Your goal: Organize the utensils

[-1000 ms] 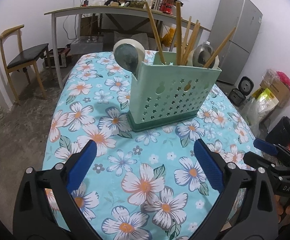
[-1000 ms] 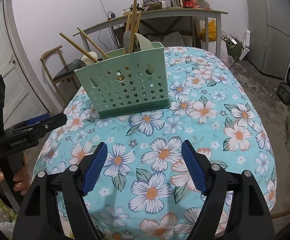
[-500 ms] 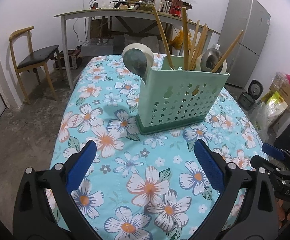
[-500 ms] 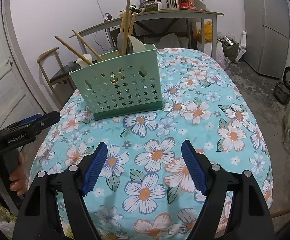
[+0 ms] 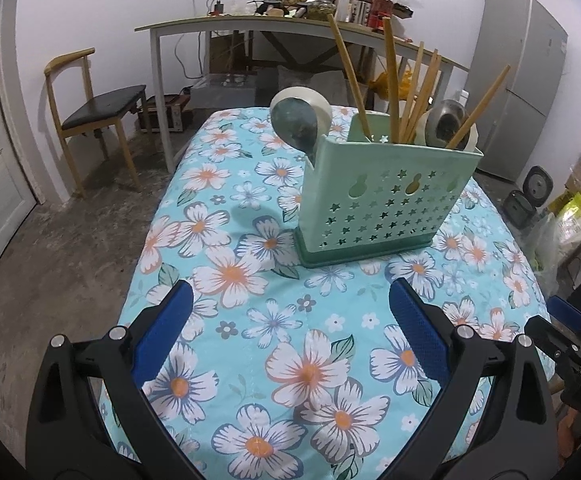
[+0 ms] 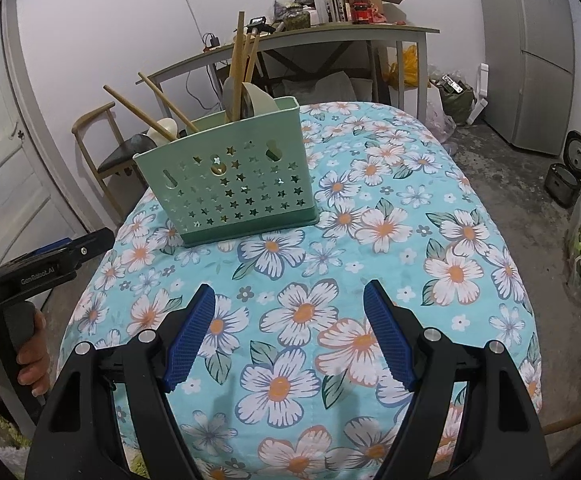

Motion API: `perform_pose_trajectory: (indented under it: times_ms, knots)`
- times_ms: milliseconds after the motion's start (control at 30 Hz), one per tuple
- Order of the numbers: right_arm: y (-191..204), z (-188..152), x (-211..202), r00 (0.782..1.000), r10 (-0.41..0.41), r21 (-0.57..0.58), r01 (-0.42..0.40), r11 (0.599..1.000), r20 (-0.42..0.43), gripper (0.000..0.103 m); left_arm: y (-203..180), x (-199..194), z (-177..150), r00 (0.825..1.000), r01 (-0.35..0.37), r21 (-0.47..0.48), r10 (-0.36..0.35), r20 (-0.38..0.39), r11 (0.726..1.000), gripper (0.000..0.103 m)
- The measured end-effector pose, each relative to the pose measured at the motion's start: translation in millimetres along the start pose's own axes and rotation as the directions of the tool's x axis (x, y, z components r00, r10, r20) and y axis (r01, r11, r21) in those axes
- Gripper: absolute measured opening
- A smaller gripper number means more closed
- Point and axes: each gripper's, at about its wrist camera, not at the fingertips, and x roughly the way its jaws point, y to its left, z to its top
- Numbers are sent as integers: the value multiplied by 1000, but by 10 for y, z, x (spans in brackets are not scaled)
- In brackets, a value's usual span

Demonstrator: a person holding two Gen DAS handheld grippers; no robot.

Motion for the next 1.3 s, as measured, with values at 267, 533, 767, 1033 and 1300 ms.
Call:
perform_pose_trajectory:
  times_ms: [267,533,767,1033,1300]
  knots:
    - [-69,14,-80,1000,-6,14,6,1000,26,75,-63,-135,27,995,-98,-2,98,25,995,95]
    - [-122,11,-195,998,-26,16,25,1000,52,75,-123,-162,22,985,-171,18,171,20,985,95]
    - [-176,-14,-317,996,-53,25,51,998,76,75,-211,-198,1,976,-219,53,219,18,974,95]
    - [-189,-26,-432,991,-91,18,90,996,93,75,-186,-241,-33,971,-237,-19,237,9,971,95]
    - [-147,-16,-494,988,-110,3,110,994,107,75,-41,-328,-37,968,-246,-140,252,21,959,95]
